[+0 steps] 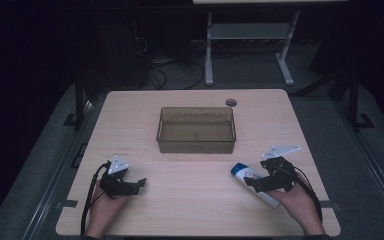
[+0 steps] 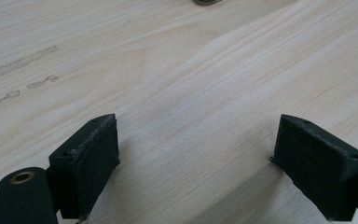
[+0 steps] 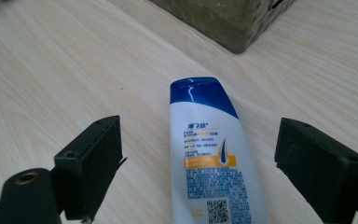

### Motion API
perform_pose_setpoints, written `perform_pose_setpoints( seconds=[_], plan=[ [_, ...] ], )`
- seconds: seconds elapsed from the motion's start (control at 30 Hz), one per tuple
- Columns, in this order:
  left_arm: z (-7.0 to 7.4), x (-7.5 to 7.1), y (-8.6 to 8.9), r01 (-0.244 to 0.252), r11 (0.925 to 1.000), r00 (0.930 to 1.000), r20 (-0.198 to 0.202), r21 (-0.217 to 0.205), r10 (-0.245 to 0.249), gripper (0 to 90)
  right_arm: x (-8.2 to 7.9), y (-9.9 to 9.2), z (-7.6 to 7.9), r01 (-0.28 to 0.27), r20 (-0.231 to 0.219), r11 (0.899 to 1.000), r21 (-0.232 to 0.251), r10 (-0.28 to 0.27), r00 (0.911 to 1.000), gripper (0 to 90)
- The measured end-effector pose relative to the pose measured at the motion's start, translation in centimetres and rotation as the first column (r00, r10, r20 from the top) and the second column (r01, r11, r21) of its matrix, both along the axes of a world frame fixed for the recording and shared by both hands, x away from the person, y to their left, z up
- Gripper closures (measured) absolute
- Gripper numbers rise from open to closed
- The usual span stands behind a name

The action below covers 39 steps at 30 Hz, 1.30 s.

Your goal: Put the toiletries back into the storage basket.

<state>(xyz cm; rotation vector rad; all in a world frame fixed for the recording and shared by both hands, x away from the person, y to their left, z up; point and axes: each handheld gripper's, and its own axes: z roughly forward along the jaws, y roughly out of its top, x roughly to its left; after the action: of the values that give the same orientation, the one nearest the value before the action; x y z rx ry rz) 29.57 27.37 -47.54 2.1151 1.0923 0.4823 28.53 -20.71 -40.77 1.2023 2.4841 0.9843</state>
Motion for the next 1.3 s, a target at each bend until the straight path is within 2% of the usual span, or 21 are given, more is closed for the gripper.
perform_pose_setpoints(
  seconds=[0.23,0.37,0.63,0.8,0.9,1.23,1.3],
  plan=[
    [0.0,0.0,0.0,0.0,1.0,1.0,0.0,0.0,0.0,12.5,1.3,1.0,-0.6,-0.029,-0.069,0.997,-0.069,0.024,0.9974,13.8],
    [0.0,0.0,0.0,0.0,1.0,1.0,0.0,0.0,0.0,12.5,2.4,1.4,-1.2,-0.048,-0.099,0.992,-0.117,0.037,0.9944,13.8],
    [0.0,0.0,0.0,0.0,1.0,1.0,0.0,0.0,0.0,12.5,3.5,1.9,-1.8,-0.083,-0.156,0.983,-0.161,0.057,0.9861,13.8],
    [0.0,0.0,0.0,0.0,1.0,1.0,0.0,-0.001,0.0,12.5,4.3,2.5,-2.1,-0.109,-0.192,0.974,-0.199,0.07,0.9788,13.9],
    [0.0,0.0,0.0,0.0,1.0,1.0,0.0,-0.001,0.0,12.5,4.7,2.8,-2.4,-0.12,-0.215,0.972,-0.204,0.075,0.9737,14.0],
    [0.0,0.0,0.0,0.0,1.0,1.0,0.0,-0.001,0.0,12.5,5.4,3.3,-3.7,-0.131,-0.257,0.961,-0.244,0.066,0.9641,15.2],
    [0.0,0.0,0.0,0.0,1.0,1.0,0.0,0.0,0.0,12.5,5.4,3.3,-3.8,-0.139,-0.254,0.954,-0.267,0.07,0.9648,16.4]
  ],
)
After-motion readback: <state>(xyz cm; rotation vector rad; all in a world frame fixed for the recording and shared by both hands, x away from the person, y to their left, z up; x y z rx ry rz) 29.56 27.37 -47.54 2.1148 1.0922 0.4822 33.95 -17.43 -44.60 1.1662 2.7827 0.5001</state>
